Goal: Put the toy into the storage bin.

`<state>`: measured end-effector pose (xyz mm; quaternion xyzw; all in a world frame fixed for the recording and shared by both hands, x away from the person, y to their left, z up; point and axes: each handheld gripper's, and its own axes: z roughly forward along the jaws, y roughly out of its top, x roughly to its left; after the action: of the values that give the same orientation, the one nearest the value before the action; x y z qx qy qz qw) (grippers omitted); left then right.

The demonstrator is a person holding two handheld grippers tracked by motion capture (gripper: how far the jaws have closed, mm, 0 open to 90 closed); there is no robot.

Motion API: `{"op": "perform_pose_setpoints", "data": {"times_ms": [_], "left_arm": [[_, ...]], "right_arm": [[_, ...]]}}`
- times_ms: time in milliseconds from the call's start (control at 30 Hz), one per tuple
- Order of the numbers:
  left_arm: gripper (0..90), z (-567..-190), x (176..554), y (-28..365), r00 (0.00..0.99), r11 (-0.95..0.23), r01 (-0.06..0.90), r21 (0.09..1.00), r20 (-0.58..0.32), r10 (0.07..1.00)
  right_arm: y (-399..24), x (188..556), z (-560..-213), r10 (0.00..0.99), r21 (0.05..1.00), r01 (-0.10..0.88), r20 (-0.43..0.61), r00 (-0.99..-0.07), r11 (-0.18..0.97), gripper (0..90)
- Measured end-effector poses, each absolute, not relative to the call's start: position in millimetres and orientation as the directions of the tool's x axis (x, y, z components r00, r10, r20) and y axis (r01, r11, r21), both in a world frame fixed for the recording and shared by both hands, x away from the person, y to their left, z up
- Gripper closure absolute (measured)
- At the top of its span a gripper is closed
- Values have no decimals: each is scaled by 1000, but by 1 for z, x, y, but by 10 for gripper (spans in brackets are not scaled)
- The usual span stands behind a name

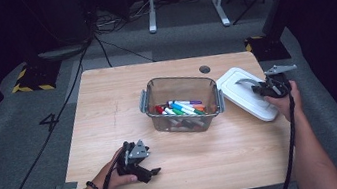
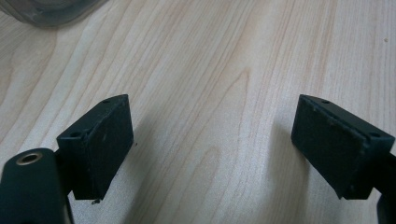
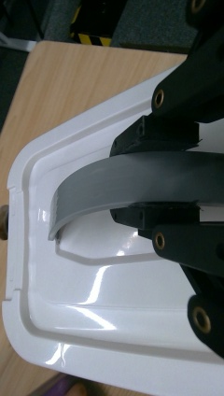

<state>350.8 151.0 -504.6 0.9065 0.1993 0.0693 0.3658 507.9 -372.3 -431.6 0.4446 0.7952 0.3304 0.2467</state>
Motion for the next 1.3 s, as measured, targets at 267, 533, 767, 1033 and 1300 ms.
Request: {"op": "perform_pose_setpoints", "data": {"times_ms": [267, 533, 767, 1033, 1300], "left_arm": [[133, -505, 351, 151, 911, -653, 311, 691, -20, 412], [133, -505, 351, 151, 911, -653, 310, 690, -20, 412], [133, -505, 351, 151, 911, -653, 311, 691, -20, 412], [133, -505, 351, 151, 911, -653, 311, 691, -20, 412], [133, -505, 351, 151, 911, -653, 310, 691, -20, 412]], "right_arm": [[-367, 489, -385, 845, 822, 430, -110, -524, 374, 687], [-334, 480, -339, 780, 849, 311, -172, -601, 427, 688], [-295, 480, -321, 707, 844, 248, -199, -678, 476, 688], [-240, 483, -325, 584, 812, 203, -197, -787, 548, 689], [-186, 487, -339, 473, 750, 168, -212, -855, 640, 689]]}}
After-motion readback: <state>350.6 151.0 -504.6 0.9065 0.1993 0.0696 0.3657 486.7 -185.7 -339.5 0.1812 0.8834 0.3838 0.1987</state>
